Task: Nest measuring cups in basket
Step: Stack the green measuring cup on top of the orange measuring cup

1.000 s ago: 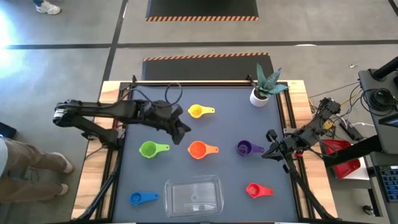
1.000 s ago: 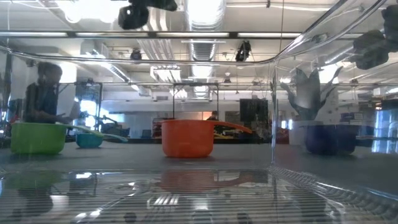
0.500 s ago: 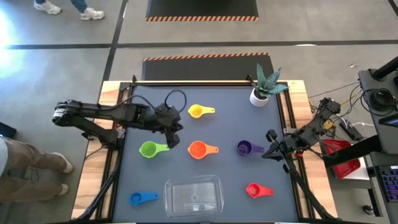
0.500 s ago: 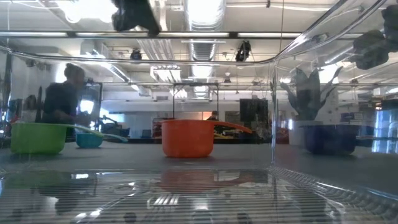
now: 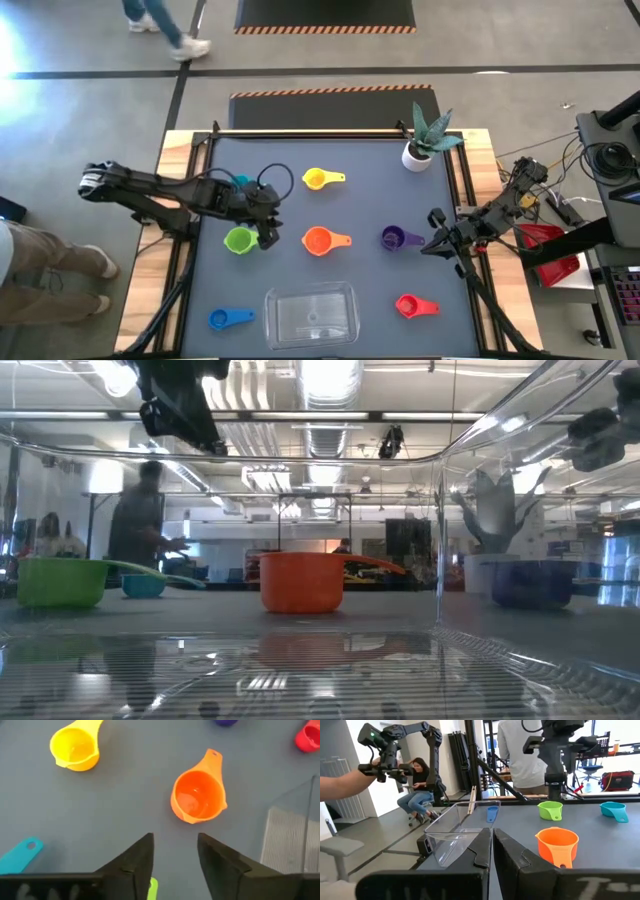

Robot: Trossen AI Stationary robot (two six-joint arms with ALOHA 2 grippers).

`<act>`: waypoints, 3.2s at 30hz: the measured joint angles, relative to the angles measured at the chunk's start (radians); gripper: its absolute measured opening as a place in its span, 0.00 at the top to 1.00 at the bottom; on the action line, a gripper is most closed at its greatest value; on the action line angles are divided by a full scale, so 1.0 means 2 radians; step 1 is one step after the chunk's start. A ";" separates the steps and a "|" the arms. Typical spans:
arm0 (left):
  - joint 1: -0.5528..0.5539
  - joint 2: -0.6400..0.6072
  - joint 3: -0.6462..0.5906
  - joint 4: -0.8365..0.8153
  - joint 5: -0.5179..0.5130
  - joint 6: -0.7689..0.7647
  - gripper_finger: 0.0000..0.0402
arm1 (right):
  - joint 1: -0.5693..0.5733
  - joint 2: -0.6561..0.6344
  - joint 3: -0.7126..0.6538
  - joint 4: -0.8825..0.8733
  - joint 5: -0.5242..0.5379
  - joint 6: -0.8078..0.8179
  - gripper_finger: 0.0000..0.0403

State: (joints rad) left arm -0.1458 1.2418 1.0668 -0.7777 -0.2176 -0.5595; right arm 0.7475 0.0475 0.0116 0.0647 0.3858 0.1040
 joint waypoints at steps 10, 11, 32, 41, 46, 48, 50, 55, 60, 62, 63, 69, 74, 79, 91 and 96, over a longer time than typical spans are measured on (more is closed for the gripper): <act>-0.001 0.011 0.000 -0.035 0.076 0.014 0.57 | 0.000 0.000 0.000 0.000 0.000 0.000 0.98; -0.001 0.011 0.000 -0.036 0.074 0.017 0.57 | 0.000 0.000 0.000 0.000 0.000 0.000 0.98; -0.005 0.084 -0.002 -0.097 0.065 0.047 0.34 | 0.000 0.000 0.000 0.000 0.000 0.000 0.98; -0.005 0.088 -0.008 -0.142 0.045 0.056 0.34 | 0.000 0.000 0.000 0.000 0.000 0.000 0.98; -0.005 0.077 -0.042 -0.111 0.043 0.049 0.34 | 0.000 0.000 0.000 0.000 0.000 0.000 0.98; -0.005 0.076 -0.059 -0.097 0.043 0.044 0.34 | 0.000 0.000 0.000 0.000 0.000 0.000 0.98; -0.005 0.076 -0.073 -0.076 0.043 0.041 0.34 | 0.000 0.000 0.000 0.000 0.000 0.000 0.98; -0.005 0.077 -0.090 -0.050 0.049 0.034 0.34 | 0.000 0.000 0.000 0.000 0.000 0.000 0.98; -0.005 0.077 -0.094 -0.047 0.032 0.028 0.33 | 0.000 0.000 0.000 0.000 0.000 0.000 0.98; -0.005 0.078 -0.095 -0.049 0.031 0.021 0.33 | 0.000 0.000 0.000 0.000 0.000 0.000 0.98; -0.005 0.078 -0.095 -0.049 0.031 0.019 0.33 | 0.000 0.000 0.000 0.000 0.000 0.000 0.98; -0.010 0.078 -0.097 -0.048 0.030 0.000 0.26 | 0.000 0.000 0.000 0.000 0.000 0.000 0.98; -0.016 0.078 -0.098 -0.048 0.030 0.001 0.18 | 0.000 0.000 0.000 0.000 0.000 0.000 0.98; -0.019 0.078 -0.107 -0.047 0.024 0.022 0.16 | 0.000 0.000 0.000 0.000 0.000 0.000 0.98; -0.019 0.078 -0.123 -0.044 0.009 0.034 0.17 | 0.000 0.000 0.000 0.000 0.000 0.000 0.98; -0.019 0.078 -0.140 -0.030 -0.001 0.027 0.17 | 0.000 0.000 0.000 0.000 0.000 0.000 0.98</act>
State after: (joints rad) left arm -0.1829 1.3975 0.7873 -0.8385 -0.2195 -0.5049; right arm 0.7471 0.0475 0.0119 0.0647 0.3855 0.1041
